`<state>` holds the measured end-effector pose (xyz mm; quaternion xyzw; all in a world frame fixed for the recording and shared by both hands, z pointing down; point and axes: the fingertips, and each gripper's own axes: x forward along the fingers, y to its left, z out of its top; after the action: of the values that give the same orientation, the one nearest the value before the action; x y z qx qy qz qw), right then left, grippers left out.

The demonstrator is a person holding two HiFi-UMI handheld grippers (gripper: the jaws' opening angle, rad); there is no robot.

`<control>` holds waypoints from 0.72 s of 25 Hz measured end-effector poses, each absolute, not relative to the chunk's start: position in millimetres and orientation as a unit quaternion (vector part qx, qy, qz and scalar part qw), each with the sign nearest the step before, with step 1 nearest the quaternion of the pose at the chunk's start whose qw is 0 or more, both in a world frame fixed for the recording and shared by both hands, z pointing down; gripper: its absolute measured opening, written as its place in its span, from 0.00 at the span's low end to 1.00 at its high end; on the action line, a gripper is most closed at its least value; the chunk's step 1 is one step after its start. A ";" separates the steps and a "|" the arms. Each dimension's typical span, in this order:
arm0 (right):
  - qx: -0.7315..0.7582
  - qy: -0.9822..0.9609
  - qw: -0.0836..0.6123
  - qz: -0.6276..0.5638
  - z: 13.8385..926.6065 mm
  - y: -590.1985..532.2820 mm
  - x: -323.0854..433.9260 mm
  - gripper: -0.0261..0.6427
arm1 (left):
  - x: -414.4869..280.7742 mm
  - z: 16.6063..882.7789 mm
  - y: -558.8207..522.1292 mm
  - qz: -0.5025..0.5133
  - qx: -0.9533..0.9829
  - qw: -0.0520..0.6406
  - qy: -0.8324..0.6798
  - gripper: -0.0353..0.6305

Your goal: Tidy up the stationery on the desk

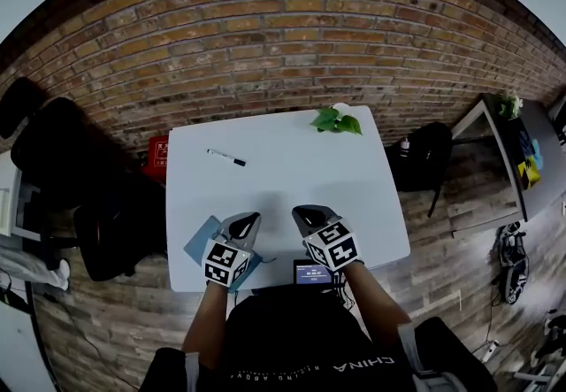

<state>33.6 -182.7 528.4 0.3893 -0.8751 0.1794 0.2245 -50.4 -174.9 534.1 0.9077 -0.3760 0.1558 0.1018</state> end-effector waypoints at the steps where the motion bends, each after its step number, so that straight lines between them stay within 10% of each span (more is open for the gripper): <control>1: 0.388 -0.876 0.225 0.179 528.7 -182.4 33.6 0.05 | -50.7 534.9 -174.3 0.158 0.907 0.103 -0.377 0.06; 18: 0.319 -0.896 0.256 0.173 543.2 -178.1 -11.2 0.05 | -130.2 538.9 -162.3 0.160 0.848 0.123 -0.490 0.06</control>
<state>-11.2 -178.1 543.2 0.3189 -0.8960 0.1727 0.2564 -130.2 -162.3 538.9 0.8482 -0.4899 0.1600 0.1228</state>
